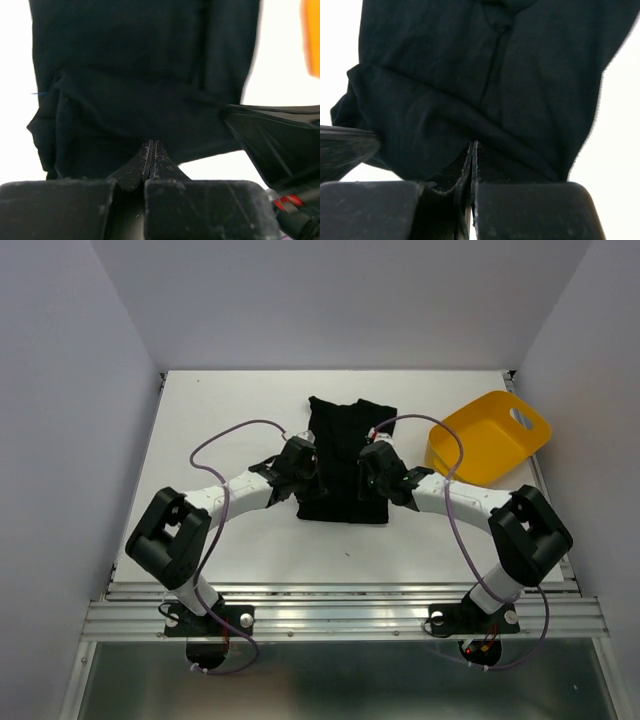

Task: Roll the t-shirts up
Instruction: Roll the T-shirt to the center of the board.

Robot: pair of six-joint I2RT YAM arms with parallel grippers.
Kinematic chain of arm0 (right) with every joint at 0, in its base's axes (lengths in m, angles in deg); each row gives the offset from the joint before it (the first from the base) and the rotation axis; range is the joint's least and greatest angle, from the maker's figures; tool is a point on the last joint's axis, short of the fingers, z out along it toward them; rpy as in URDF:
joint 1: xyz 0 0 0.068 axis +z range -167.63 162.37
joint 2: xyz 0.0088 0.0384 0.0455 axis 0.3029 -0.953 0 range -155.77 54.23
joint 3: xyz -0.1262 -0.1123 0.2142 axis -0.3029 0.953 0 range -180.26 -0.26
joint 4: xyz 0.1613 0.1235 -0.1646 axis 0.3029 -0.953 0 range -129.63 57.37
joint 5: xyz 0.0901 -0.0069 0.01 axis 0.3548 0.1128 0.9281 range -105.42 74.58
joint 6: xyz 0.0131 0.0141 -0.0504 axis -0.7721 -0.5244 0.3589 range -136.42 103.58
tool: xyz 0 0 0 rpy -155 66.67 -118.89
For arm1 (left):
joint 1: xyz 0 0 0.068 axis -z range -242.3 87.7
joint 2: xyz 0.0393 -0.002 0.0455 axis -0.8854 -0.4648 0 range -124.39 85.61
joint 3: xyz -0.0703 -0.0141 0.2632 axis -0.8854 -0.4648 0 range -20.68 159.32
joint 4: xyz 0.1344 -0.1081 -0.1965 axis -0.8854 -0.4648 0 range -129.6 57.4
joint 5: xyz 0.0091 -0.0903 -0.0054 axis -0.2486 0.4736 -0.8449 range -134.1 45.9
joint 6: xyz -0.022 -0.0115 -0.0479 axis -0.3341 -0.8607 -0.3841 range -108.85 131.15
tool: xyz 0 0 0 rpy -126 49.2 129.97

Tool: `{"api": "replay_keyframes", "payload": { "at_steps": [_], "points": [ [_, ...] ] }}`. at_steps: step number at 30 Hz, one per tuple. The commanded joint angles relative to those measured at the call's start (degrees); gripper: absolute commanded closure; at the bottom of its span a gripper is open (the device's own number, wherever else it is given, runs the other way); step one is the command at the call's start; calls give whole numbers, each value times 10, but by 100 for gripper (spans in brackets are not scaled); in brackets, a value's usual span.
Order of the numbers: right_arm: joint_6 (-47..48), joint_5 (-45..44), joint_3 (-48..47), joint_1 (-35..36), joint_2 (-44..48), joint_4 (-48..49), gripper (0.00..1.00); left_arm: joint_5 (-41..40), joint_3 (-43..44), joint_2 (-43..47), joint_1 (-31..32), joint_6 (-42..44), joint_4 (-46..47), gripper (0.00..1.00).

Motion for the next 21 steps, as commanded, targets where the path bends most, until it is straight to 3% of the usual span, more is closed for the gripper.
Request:
{"api": "replay_keyframes", "payload": {
  "at_steps": [1,9,18,21],
  "points": [
    [-17,49,-5,1,-43,57,99,0,-21,-33,-1,-23,48,100],
    [-39,14,-6,1,-107,32,99,-48,-47,-63,-2,-23,39,100],
    [-16,-44,-14,-6,-1,-6,99,-124,-5,17,-2,5,-31,100],
    [-19,2,-12,-57,20,-5,99,-121,6,38,-3,15,-52,100]
  ]
}}
